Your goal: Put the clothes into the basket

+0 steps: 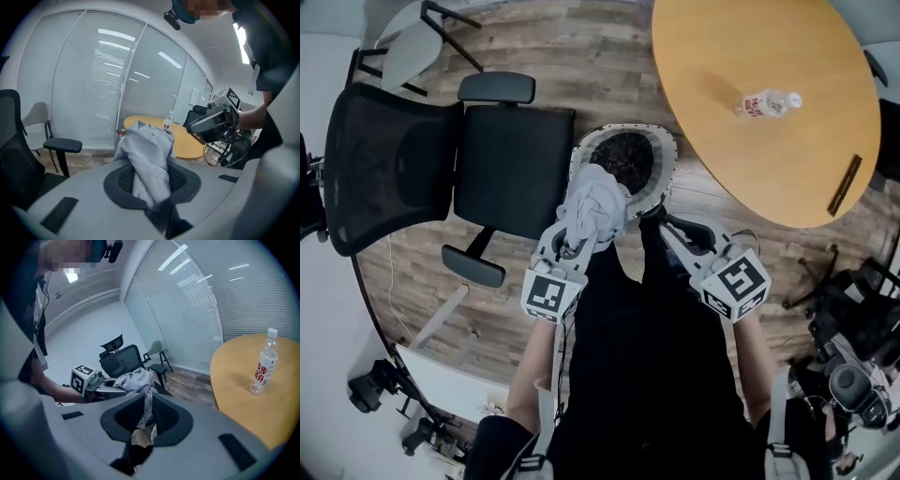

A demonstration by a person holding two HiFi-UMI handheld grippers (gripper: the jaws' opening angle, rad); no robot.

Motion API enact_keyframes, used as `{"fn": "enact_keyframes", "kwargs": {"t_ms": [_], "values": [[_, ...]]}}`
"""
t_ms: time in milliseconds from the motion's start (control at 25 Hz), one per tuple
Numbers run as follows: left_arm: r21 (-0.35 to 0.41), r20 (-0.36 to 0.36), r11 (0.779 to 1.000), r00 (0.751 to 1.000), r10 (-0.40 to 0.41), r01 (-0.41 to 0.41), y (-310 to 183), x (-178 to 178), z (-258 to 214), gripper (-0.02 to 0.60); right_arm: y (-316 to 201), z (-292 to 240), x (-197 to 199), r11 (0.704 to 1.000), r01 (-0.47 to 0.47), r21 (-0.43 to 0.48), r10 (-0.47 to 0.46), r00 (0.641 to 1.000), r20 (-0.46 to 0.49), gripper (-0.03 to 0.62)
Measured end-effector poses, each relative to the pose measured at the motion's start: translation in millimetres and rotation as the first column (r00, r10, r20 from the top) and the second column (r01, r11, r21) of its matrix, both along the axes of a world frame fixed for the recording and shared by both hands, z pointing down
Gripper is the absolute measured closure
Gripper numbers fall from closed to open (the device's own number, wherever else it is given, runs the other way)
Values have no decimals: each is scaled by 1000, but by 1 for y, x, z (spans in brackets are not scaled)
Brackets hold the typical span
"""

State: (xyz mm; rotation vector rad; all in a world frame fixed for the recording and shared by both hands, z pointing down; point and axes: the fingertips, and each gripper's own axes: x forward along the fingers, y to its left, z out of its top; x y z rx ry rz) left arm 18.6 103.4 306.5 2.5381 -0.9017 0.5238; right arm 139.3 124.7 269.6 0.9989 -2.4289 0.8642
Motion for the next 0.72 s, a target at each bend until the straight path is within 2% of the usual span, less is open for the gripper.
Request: {"fn": "enact_keyframes", "kwargs": {"t_ms": [480, 720], "values": [[-138, 84, 990, 996, 26, -14, 4, 44, 108, 492, 16, 63, 16, 994, 39, -103, -37, 999, 30, 534], [-158, 101, 987, 995, 13, 4, -8, 55, 161, 492, 5, 95, 17, 994, 21, -106, -14, 998, 67, 535]]}}
